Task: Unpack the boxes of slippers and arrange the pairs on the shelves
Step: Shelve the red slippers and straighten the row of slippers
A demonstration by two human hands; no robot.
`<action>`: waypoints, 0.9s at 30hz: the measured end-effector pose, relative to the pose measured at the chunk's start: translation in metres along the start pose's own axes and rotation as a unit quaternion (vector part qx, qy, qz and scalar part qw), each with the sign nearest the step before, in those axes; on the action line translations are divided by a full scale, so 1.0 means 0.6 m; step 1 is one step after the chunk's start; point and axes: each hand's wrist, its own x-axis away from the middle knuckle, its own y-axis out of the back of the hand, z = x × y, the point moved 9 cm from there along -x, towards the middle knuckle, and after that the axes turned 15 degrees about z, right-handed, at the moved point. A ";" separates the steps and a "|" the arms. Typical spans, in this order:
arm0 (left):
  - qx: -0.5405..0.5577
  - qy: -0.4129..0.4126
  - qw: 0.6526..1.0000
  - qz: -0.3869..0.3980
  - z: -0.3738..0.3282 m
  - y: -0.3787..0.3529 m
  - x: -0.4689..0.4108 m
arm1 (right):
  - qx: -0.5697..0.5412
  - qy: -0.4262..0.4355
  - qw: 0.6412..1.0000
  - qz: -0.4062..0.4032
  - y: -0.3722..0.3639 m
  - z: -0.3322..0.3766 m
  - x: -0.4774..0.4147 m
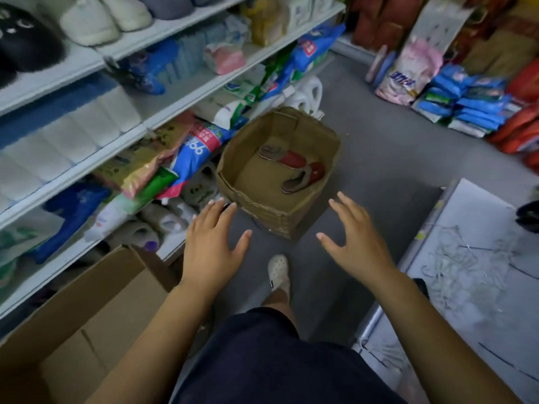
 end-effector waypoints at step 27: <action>0.119 0.249 0.920 0.279 0.066 -0.280 -0.634 | -0.037 -0.048 0.932 0.357 -0.017 -0.298 -0.847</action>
